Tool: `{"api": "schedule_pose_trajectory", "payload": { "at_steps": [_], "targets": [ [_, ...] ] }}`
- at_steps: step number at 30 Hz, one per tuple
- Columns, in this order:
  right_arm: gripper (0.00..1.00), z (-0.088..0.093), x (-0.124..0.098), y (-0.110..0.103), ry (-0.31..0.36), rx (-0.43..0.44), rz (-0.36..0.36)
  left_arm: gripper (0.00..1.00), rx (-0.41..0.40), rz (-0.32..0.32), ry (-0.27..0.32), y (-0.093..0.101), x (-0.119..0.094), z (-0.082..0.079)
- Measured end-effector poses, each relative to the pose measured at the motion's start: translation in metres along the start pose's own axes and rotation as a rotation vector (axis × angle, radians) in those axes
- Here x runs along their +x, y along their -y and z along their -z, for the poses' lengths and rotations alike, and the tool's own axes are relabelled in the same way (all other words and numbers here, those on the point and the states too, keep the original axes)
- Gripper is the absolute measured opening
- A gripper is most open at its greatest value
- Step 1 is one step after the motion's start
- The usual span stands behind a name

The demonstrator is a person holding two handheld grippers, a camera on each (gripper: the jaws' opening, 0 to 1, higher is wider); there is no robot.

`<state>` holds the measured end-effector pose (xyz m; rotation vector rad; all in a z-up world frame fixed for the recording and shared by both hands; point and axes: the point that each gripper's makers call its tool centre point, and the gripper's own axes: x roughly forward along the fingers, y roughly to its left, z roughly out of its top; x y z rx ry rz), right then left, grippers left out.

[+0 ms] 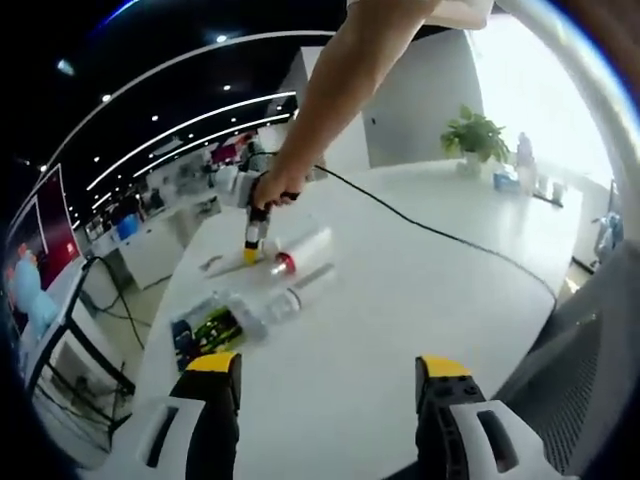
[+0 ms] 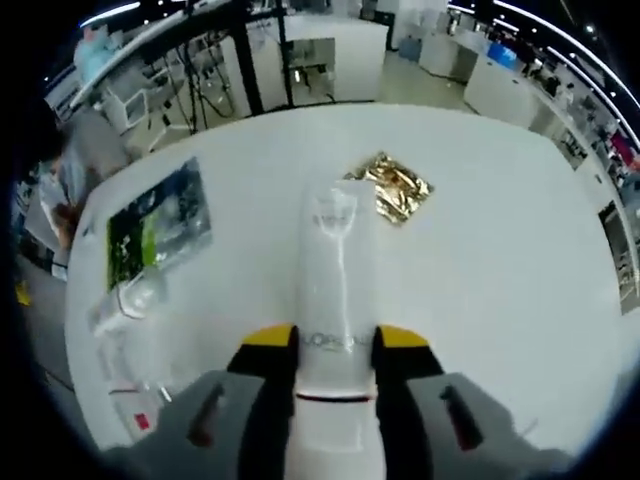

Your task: Arrange the skincare products in the storage area until every visible bottle or jar stands upright without overlapping.

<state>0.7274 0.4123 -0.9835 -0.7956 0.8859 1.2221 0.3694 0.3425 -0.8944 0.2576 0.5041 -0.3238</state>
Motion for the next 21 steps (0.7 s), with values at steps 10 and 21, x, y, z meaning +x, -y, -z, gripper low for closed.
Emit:
{"api": "schedule_pose_trajectory", "payload": {
  "at_steps": [10, 21],
  "targets": [
    [0.24, -0.009, -0.027, 0.001, 0.049, 0.021, -0.004, 0.72, 0.01, -0.002, 0.003, 0.0, -0.001, -0.001],
    [0.24, -0.018, -0.111, -0.013, 0.299, 0.211, 0.02, 0.71, 0.015, 0.007, 0.017, 0.001, -0.002, -0.003]
  ]
}}
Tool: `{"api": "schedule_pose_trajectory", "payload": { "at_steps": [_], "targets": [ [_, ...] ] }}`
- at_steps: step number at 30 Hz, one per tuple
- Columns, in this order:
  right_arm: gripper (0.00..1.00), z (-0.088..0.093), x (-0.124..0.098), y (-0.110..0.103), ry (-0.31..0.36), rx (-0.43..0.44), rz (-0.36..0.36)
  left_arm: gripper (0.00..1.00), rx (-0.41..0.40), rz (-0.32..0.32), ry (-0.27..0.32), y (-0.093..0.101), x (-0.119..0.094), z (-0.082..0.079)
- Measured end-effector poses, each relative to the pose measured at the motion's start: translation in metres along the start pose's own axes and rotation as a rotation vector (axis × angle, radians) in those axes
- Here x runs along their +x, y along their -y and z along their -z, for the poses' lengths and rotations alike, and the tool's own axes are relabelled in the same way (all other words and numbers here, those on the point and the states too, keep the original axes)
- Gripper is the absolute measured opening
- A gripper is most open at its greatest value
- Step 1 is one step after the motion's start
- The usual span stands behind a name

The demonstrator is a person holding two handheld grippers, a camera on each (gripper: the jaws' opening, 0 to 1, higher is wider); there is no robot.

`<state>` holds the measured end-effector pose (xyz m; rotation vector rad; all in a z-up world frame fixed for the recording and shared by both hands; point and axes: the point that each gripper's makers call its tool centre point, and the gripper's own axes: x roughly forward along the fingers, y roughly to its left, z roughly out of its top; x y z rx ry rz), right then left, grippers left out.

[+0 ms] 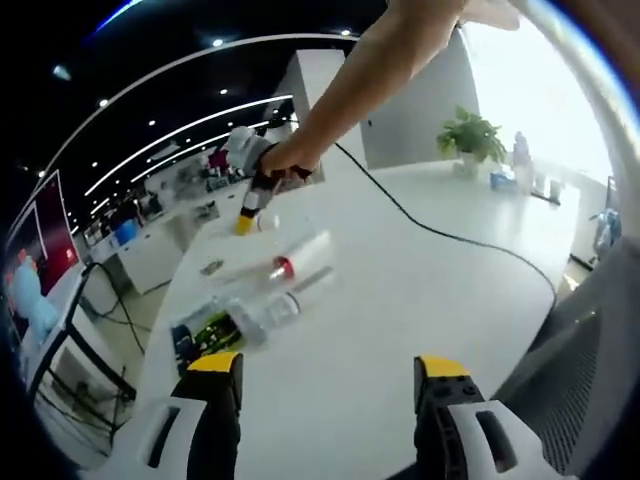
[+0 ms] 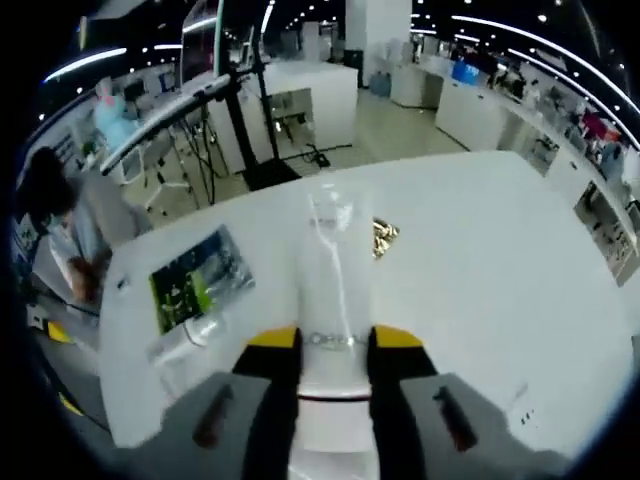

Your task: Arrange the skincare products in the storage area until every visible bottle or jar stands upright without overlapping.

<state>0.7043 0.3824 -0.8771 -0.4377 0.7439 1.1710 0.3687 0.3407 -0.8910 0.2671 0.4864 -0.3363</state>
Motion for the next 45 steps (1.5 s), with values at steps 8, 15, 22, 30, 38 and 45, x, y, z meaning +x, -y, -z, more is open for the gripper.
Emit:
{"api": "schedule_pose_trajectory", "payload": {
  "at_steps": [8, 15, 22, 30, 38, 45],
  "targets": [
    [0.24, -0.017, -0.083, -0.04, 0.261, 0.143, 0.032, 0.72, 0.015, -0.004, 0.041, -0.001, -0.003, -0.008],
    [0.25, -0.01, -0.143, -0.073, 0.396, 0.209, 0.067, 0.78, -0.054, 0.018, 0.135, 0.0, -0.009, -0.025],
    [0.25, 0.02, -0.193, -0.121, 0.482, 0.305, 0.061, 0.79, -0.129, 0.04, 0.186, -0.003, -0.015, -0.035],
    [0.25, 0.046, -0.229, -0.178, 0.546, 0.33, 0.041, 0.85, -0.338, 0.107, 0.25, -0.015, -0.026, -0.055],
    [0.25, 0.073, -0.237, -0.212, 0.561, 0.359, 0.023, 0.9, -0.516, 0.156, 0.355, -0.025, -0.039, -0.084],
    [0.25, 0.092, -0.232, -0.232, 0.535, 0.346, 0.029, 0.77, -0.635, 0.221, 0.422, -0.023, -0.05, -0.108]
  ]
}}
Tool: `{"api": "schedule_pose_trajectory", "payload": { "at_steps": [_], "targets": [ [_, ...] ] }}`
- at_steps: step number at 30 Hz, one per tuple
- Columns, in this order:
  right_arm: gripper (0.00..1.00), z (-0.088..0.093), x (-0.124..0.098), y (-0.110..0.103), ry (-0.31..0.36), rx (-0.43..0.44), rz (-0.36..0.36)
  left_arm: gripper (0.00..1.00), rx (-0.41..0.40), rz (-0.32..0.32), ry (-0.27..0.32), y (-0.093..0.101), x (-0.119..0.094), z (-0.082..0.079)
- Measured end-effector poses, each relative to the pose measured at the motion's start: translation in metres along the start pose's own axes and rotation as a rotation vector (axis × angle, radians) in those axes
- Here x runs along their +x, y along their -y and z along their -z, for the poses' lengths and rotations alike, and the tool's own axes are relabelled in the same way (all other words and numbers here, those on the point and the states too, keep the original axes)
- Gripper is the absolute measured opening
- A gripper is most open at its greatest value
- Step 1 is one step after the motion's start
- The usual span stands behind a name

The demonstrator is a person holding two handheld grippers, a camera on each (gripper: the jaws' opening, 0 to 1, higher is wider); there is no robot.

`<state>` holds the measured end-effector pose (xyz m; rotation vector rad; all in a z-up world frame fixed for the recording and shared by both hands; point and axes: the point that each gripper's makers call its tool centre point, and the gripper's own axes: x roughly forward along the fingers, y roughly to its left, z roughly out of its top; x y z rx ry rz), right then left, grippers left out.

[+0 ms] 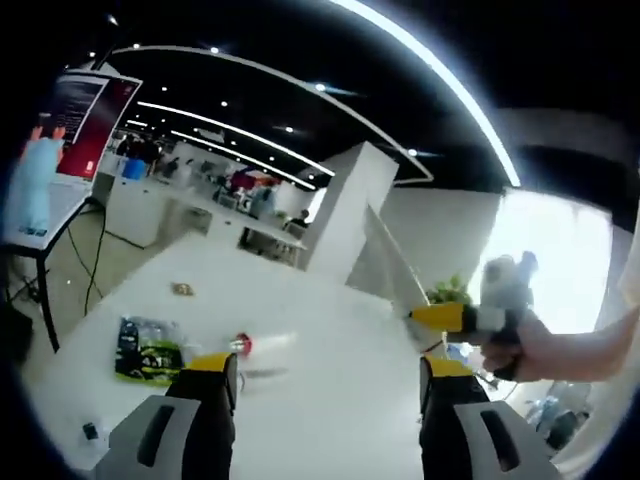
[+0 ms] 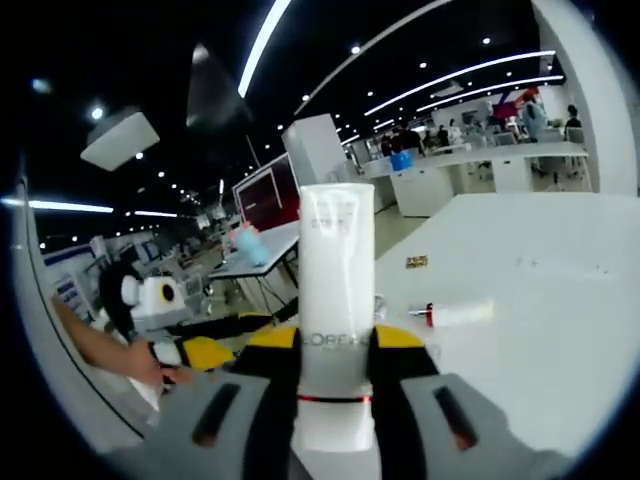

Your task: Arrange the skincare products in the storage area until every visible bottle or jar stands upright without overlapping.

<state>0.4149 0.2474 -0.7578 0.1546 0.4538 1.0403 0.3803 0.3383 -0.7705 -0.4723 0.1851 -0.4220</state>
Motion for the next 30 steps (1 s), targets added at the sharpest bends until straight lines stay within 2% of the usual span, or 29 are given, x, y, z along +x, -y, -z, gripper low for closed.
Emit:
{"api": "schedule_pose_trajectory", "payload": {
  "at_steps": [5, 7, 10, 15, 18, 19, 24, 26, 30],
  "targets": [
    [0.26, 0.011, 0.0, -0.007, -0.017, -0.026, 0.002, 0.77, -0.118, 0.039, -0.001, 0.012, 0.003, -0.003],
    [0.26, 0.016, 0.001, -0.014, -0.029, -0.061, 0.0, 0.74, -0.2, 0.066, -0.026, 0.019, 0.006, 0.0],
    [0.26, 0.023, 0.001, -0.023, -0.046, -0.086, -0.011, 0.67, -0.272, 0.104, -0.059, 0.03, 0.009, 0.005],
    [0.26, 0.036, 0.004, -0.037, -0.07, -0.112, -0.027, 0.65, -0.297, 0.14, -0.06, 0.044, 0.015, 0.007],
    [0.26, 0.043, 0.005, -0.043, -0.09, -0.13, -0.028, 0.64, -0.326, 0.146, -0.064, 0.046, 0.016, 0.009],
    [0.26, 0.046, 0.005, -0.046, -0.097, -0.141, -0.029, 0.62, -0.337, 0.149, -0.069, 0.046, 0.016, 0.01],
    [0.26, 0.056, 0.006, -0.059, -0.119, -0.151, -0.043, 0.41, -0.4, 0.183, -0.15, 0.05, 0.012, 0.027],
    [0.26, 0.057, 0.008, -0.063, -0.119, -0.156, -0.044, 0.36, -0.414, 0.191, -0.148, 0.05, 0.011, 0.028],
    [0.27, 0.063, 0.014, -0.073, -0.155, -0.214, -0.06, 0.34, -0.401, 0.181, -0.156, 0.048, 0.009, 0.03]
  ]
}}
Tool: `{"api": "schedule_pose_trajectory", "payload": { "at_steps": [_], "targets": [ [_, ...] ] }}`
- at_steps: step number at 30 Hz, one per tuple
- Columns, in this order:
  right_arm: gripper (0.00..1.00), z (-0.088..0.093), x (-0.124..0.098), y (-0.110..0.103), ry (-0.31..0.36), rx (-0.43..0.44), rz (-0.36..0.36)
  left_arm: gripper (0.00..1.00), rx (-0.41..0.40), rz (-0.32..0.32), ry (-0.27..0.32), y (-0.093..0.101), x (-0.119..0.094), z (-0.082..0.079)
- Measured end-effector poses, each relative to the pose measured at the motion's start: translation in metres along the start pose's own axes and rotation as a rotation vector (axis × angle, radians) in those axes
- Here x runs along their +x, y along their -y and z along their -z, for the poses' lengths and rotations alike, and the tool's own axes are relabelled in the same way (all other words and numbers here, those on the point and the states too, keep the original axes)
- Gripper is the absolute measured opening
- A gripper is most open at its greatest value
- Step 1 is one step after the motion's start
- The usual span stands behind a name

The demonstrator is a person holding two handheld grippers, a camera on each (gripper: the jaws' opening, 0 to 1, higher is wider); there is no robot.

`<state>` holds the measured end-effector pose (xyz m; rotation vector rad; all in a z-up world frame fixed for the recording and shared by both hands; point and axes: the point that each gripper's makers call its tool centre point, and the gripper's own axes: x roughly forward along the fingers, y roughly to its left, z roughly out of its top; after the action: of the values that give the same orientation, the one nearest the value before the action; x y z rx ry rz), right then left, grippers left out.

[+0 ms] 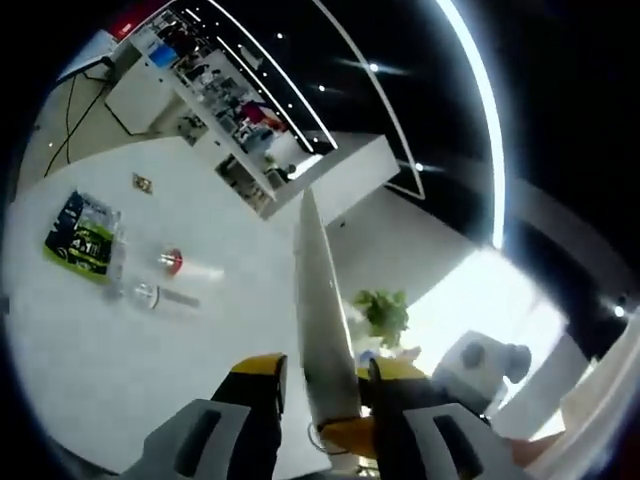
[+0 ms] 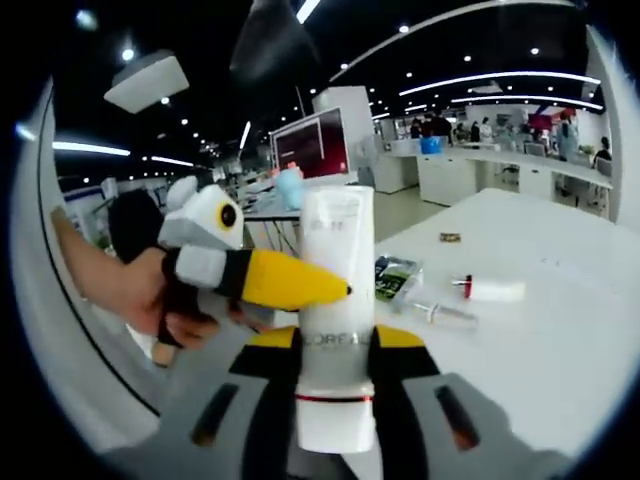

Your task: Arrange the skincare products in the storage area until every visible bottle or jar stands upright without overlapping.

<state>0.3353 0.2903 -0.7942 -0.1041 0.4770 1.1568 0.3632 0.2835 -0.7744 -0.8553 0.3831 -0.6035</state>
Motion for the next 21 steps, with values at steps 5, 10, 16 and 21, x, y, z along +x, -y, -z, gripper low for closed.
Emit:
{"api": "schedule_pose_trajectory", "payload": {
  "at_steps": [5, 10, 16, 21],
  "targets": [
    [0.27, 0.0, 0.007, -0.01, -0.024, -0.051, -0.01, 0.26, -0.012, -0.027, -0.01, -0.009, -0.004, 0.0],
    [0.28, 0.008, 0.012, -0.012, -0.061, -0.064, 0.003, 0.24, -0.04, -0.058, -0.029, -0.018, -0.007, 0.004],
    [0.3, 0.011, 0.015, -0.017, -0.089, -0.084, -0.005, 0.18, 0.002, -0.049, -0.031, -0.016, -0.012, 0.004],
    [0.31, 0.012, 0.017, -0.017, -0.111, -0.054, -0.019, 0.16, 0.043, -0.051, -0.064, -0.017, -0.013, 0.005]
  ]
}}
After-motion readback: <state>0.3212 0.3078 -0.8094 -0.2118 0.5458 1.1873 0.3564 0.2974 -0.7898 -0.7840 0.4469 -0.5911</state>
